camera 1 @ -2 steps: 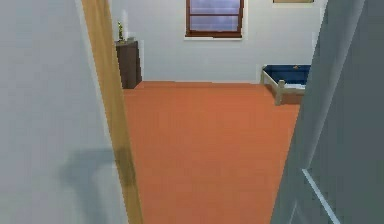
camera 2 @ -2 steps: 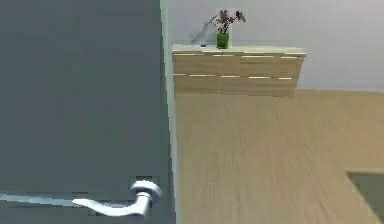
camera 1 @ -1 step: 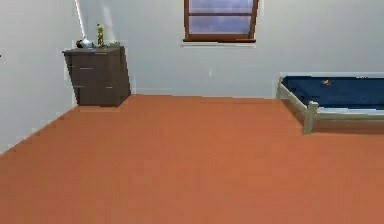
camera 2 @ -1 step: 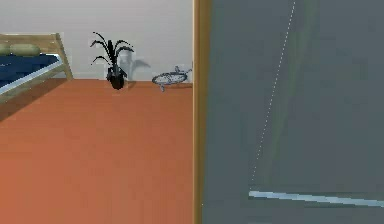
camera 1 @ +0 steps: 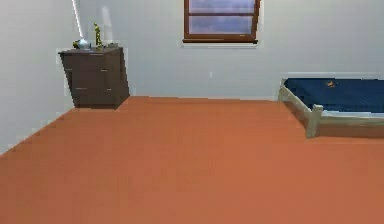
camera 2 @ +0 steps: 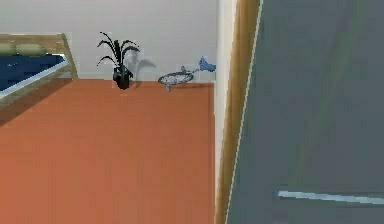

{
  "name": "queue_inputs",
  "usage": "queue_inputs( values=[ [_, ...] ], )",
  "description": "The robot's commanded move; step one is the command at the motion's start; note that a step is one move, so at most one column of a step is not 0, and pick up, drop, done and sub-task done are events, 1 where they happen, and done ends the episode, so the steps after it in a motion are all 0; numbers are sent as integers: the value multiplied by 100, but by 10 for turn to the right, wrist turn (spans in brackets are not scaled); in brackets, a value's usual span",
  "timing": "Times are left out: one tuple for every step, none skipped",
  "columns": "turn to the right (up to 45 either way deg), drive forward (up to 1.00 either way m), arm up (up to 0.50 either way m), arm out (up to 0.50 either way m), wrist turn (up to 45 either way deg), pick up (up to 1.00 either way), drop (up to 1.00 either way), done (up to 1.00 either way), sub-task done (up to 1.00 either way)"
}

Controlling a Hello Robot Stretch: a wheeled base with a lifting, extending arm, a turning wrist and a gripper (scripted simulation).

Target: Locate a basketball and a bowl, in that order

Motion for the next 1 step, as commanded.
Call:
queue_inputs(
  values=[
    [-330, 0, 0, 0, 0, 0, 0, 0, 0]
  ],
)
